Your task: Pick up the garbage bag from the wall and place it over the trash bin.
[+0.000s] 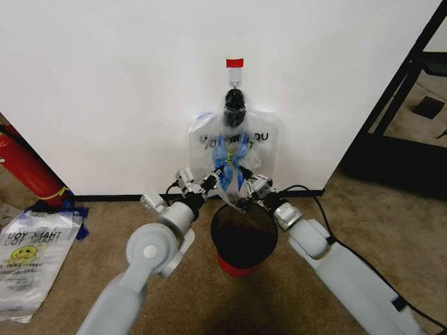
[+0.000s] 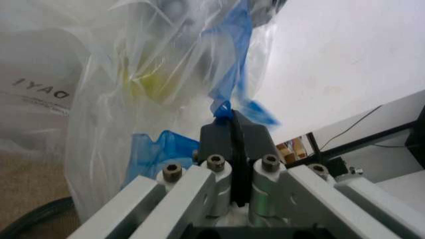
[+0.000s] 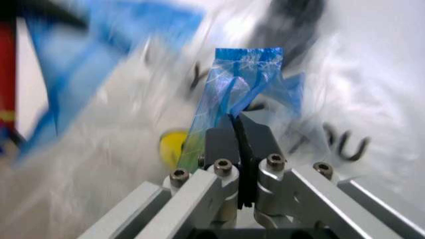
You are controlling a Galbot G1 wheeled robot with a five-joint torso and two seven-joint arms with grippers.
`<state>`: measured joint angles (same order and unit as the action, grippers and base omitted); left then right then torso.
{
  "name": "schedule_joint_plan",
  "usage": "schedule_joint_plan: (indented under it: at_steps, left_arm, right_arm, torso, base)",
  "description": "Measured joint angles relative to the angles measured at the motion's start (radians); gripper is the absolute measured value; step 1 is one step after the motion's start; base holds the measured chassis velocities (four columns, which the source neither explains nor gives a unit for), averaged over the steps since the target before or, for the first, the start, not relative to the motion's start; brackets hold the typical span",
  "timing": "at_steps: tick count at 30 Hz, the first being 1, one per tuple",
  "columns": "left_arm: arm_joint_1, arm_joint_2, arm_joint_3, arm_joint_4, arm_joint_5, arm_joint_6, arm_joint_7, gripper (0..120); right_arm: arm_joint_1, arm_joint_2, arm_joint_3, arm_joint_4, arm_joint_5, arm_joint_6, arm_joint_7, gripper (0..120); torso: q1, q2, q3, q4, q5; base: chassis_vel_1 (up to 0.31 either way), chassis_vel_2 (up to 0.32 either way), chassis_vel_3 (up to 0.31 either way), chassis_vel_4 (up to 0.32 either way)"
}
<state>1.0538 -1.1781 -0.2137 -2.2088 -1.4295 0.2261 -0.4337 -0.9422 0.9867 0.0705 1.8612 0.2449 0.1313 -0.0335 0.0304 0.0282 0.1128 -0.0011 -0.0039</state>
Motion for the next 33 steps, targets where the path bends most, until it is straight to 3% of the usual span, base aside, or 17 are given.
schedule_joint_plan:
  at_steps: [10,19,23,33]
  left_arm:
    - [0.125,0.057,-0.064,-0.106,0.000,0.010,0.003,0]
    - [0.184,0.066,-0.077,-0.147,0.004,0.012,0.003,0]
    - [0.213,0.077,-0.091,-0.204,0.008,0.012,-0.001,0]
    - [0.231,0.117,-0.120,-0.297,0.002,0.018,-0.008,0]
  right_arm:
    - [-0.245,-0.067,0.207,0.207,0.065,0.012,-0.075,0]
    - [-0.441,-0.040,0.360,0.269,0.059,0.056,-0.109,0]
    - [-0.519,-0.019,0.455,0.337,0.090,0.065,-0.114,0]
    - [-0.587,-0.010,0.575,0.496,0.221,0.019,-0.086,0]
  torso:
    - [0.000,0.000,0.000,0.0001,0.0000]
    - [0.000,0.000,0.000,0.0001,0.0002]
    - [0.000,0.000,0.000,0.0002,0.0002]
    - [0.000,0.000,0.000,0.0002,-0.0001]
  base:
    - [0.000,0.000,0.000,0.000]
    - [0.000,0.000,0.000,0.000]
    - [0.000,0.000,0.000,0.000]
    - [0.000,0.000,0.000,0.000]
